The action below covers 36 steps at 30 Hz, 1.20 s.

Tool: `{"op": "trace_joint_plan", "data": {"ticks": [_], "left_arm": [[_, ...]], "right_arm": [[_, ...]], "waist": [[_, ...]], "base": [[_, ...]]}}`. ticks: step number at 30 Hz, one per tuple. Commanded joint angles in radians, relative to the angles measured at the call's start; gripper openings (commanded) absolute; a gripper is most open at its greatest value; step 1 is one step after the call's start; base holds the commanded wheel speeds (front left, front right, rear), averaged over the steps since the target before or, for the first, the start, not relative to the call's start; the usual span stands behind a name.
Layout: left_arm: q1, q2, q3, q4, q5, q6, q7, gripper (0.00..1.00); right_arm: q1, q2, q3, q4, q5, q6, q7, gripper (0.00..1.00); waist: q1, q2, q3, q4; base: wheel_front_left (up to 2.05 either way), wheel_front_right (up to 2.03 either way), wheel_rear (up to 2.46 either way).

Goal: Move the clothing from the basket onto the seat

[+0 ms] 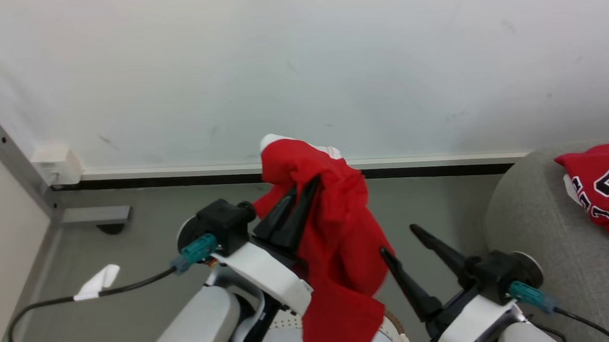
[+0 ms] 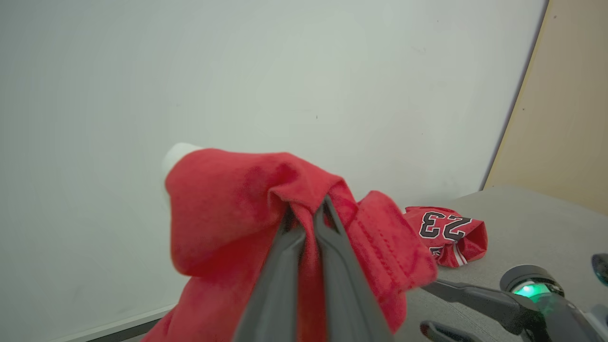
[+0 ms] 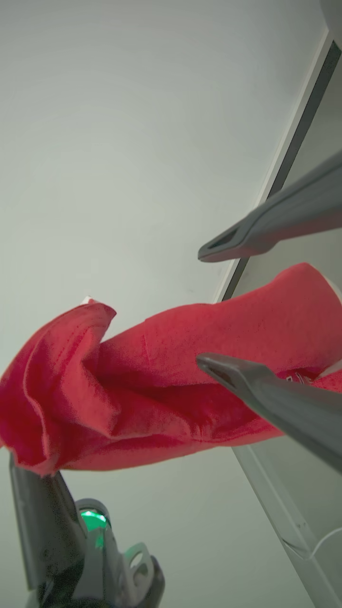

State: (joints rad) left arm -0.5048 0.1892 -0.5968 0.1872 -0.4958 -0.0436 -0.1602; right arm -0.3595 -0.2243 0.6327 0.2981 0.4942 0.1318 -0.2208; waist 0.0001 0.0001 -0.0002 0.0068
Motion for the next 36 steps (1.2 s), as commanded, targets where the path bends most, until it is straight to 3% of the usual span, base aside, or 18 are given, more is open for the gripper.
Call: {"op": "trace_joint_plan", "data": {"ticks": [1,12,18,30,31,32,33,34,36], "left_arm": [[0.0,-0.009,-0.009,0.004,0.011,-0.005,-0.007,0.0],[-0.014,-0.058,-0.099,0.008,0.01,-0.041,0.013,0.0],[-0.008,-0.065,-0.14,0.003,-0.003,-0.055,0.026,0.0],[-0.007,-0.063,-0.171,-0.006,-0.021,-0.059,0.043,0.0],[-0.005,-0.061,-0.171,-0.007,-0.021,-0.057,0.042,0.0],[-0.004,-0.059,-0.17,-0.007,-0.022,-0.056,0.042,0.0],[-0.002,-0.057,-0.169,-0.006,-0.024,-0.054,0.042,0.0],[-0.001,-0.056,-0.168,-0.006,-0.025,-0.052,0.041,0.0],[0.0,-0.053,-0.165,-0.006,-0.026,-0.048,0.04,0.0]], "right_arm": [[-0.029,-0.01,0.045,0.021,0.038,-0.002,0.024,1.0],[-0.177,-0.084,0.31,0.158,0.219,-0.002,0.11,1.0],[-0.222,-0.064,0.329,0.255,0.229,-0.002,0.038,1.0],[-0.248,-0.015,0.441,0.377,0.305,-0.002,-0.002,1.0],[-0.251,-0.014,0.449,0.383,0.313,-0.002,-0.005,0.97],[-0.255,-0.014,0.457,0.39,0.321,-0.002,-0.008,0.56],[-0.259,-0.014,0.465,0.395,0.33,-0.002,-0.01,0.25],[-0.261,-0.013,0.472,0.398,0.338,-0.002,-0.014,0.0],[-0.262,-0.013,0.487,0.4,0.352,-0.002,-0.019,0.0]], "waist": [[-0.0001,-0.0001,-0.001,0.018],[-0.0001,-0.0001,-0.025,0.135],[-0.0001,-0.0001,-0.042,0.189],[-0.0001,-0.0001,-0.062,0.252],[-0.0001,-0.0001,-0.063,0.254],[-0.0001,-0.0001,-0.063,0.255],[-0.0001,-0.0001,-0.063,0.256],[-0.0001,-0.0001,-0.063,0.255],[-0.0001,-0.0001,-0.062,0.251]], "base": [[0.0,0.0,0.0],[0.0,0.0,0.0],[0.0,0.0,0.0],[0.0,0.0,0.0],[0.0,0.0,0.0],[0.0,0.0,0.0],[0.0,0.0,0.0],[0.0,0.0,0.0],[0.0,0.0,0.0]]}}
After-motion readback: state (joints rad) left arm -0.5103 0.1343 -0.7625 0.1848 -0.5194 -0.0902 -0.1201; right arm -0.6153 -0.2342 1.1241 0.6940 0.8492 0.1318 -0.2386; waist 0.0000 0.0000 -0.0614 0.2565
